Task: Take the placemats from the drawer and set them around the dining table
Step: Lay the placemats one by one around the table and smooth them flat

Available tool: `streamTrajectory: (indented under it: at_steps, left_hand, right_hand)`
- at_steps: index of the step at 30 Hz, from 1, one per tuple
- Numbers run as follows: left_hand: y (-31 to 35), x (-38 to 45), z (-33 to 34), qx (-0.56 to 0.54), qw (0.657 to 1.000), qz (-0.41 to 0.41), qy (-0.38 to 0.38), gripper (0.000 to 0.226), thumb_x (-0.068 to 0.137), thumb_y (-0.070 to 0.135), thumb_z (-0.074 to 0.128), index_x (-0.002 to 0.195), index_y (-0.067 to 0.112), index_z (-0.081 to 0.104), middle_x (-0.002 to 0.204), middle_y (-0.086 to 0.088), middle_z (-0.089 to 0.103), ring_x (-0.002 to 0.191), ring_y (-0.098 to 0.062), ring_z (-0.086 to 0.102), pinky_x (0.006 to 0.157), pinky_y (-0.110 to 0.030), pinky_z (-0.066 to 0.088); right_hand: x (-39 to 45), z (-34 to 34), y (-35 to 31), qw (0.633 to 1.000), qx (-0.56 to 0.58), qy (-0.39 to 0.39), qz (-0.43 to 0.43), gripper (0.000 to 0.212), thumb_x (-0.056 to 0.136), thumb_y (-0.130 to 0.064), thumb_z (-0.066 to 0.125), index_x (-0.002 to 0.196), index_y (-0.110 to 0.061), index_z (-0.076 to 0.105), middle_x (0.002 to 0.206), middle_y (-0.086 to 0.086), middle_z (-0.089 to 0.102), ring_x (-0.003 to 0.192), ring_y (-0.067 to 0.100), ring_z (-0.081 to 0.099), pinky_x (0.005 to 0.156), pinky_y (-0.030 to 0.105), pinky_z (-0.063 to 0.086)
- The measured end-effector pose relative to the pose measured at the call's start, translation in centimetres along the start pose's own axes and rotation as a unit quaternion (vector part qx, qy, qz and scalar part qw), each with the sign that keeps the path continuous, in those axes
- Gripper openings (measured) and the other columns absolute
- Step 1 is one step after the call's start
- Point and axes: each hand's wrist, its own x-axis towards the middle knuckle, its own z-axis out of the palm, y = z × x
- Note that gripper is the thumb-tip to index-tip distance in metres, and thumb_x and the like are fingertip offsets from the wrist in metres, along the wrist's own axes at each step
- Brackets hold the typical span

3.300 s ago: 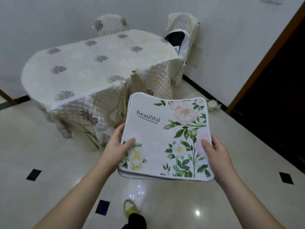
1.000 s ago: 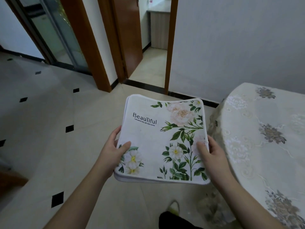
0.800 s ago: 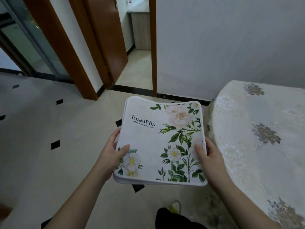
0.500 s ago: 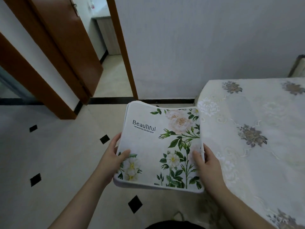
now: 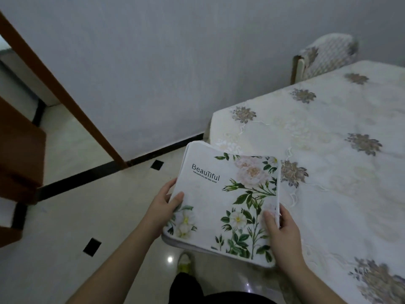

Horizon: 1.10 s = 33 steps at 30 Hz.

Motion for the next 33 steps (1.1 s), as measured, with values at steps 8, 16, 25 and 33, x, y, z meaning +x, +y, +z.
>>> streamTrajectory:
  at_steps: [8,16,25,33]
  left_hand:
    - [1.3,12.0,-1.4,0.037,0.981,0.007,-0.188,0.046,0.099,0.018,0.055,0.140,0.033,0.041,0.119,-0.001,0.067,0.094,-0.022,0.073,0.070,-0.032,0.059]
    - [1.6,18.5,3.0,0.116,0.936,0.007,-0.331,0.053,0.100,0.015,0.053,0.146,0.031,0.034,0.135,0.004,0.056,0.117,-0.019,0.062,0.087,-0.031,0.057]
    - [1.2,20.5,8.6,0.166,0.903,-0.008,-0.396,0.053,0.098,0.009,0.056,0.144,0.028,0.037,0.127,0.001,0.063,0.110,-0.015,0.067,0.094,-0.042,0.054]
    - [0.6,21.8,8.3,0.174,0.906,-0.049,-0.382,0.049,0.098,0.006,0.055,0.131,0.039,0.041,0.109,0.001,0.074,0.101,-0.027,0.071,0.076,-0.038,0.059]
  right_hand:
    - [0.4,6.0,-0.1,0.983,0.015,0.170,0.071,0.022,0.097,-0.019,0.056,0.118,-0.025,0.060,0.098,-0.013,0.069,0.088,0.007,0.066,0.064,0.020,0.047]
    - [-0.8,7.0,2.0,0.955,0.068,0.258,0.131,0.027,0.102,-0.016,0.046,0.129,-0.022,0.048,0.112,-0.011,0.060,0.098,-0.010,0.054,0.064,0.002,0.044]
    - [-1.2,5.9,6.0,0.921,0.123,0.320,0.184,0.036,0.103,-0.031,0.043,0.138,-0.025,0.041,0.127,0.001,0.058,0.114,0.023,0.057,0.092,0.036,0.047]
    - [-0.6,5.9,6.7,0.935,0.104,0.290,0.176,0.048,0.100,-0.037,0.046,0.144,-0.021,0.037,0.128,-0.004,0.056,0.116,0.017,0.055,0.098,0.037,0.047]
